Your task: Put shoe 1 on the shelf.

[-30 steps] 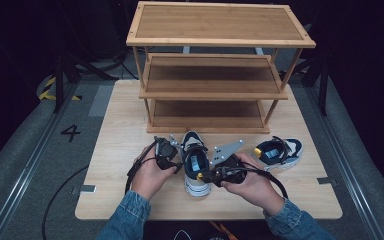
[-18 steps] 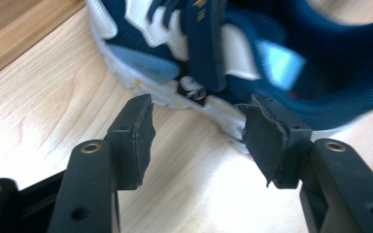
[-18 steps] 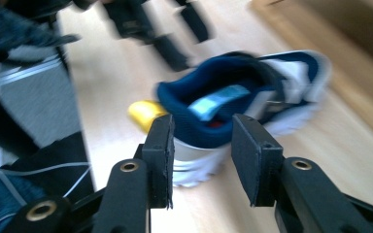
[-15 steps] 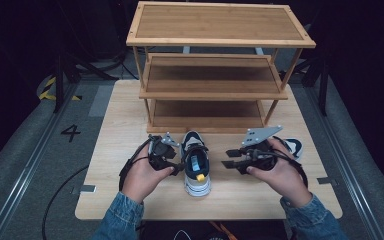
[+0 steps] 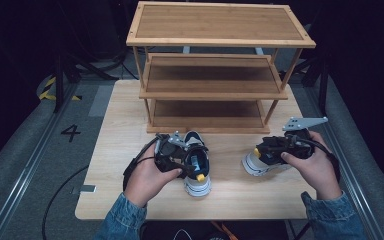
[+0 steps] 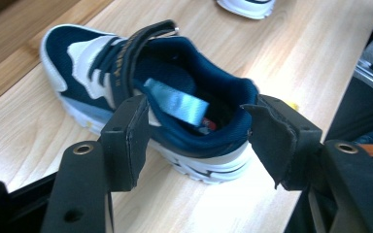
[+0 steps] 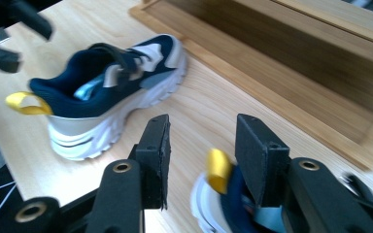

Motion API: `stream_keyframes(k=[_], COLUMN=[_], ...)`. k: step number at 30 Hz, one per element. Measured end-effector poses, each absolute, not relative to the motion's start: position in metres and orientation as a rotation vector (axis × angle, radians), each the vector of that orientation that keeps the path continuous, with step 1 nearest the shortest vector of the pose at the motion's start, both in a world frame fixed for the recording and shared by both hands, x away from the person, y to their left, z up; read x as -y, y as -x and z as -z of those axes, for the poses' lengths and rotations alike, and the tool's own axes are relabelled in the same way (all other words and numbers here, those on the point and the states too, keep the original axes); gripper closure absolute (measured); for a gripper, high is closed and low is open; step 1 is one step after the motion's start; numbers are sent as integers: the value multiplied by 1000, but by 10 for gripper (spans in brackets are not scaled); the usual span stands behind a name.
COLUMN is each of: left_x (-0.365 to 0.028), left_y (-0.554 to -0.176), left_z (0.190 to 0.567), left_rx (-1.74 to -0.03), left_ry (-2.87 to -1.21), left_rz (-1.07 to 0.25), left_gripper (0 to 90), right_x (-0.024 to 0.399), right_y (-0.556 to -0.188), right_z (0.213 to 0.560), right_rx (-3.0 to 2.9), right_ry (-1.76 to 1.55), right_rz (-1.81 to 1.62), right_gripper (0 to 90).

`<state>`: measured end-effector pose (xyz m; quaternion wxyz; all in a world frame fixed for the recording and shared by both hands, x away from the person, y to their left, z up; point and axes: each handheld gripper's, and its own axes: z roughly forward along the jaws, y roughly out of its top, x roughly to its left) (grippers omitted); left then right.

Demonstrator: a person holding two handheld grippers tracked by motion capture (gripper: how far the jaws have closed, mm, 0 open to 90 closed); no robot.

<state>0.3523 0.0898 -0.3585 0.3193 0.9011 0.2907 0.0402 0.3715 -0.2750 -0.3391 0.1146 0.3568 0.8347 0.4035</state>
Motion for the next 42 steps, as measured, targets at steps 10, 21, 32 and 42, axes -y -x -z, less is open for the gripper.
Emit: stream_keyframes(k=[10, 21, 32, 42], left_x=[-65, -39, -35, -33], left_y=[-354, -363, -370, -371], left_z=[361, 387, 399, 396], left_rx=[-708, -722, -699, -625], left_ry=[-2451, -2604, -2638, -2672], left_rz=[-12, 78, 164, 185], left_gripper=[426, 506, 638, 725], right_x=[304, 318, 318, 322], right_y=[-369, -364, -366, -365], right_z=[343, 343, 346, 345], right_rx=[-2397, -2367, -2387, -2374], right_ry=[-1149, -1181, -1177, -1179], right_rz=[-1173, -1186, -1169, -1175], right_gripper=[564, 561, 565, 565])
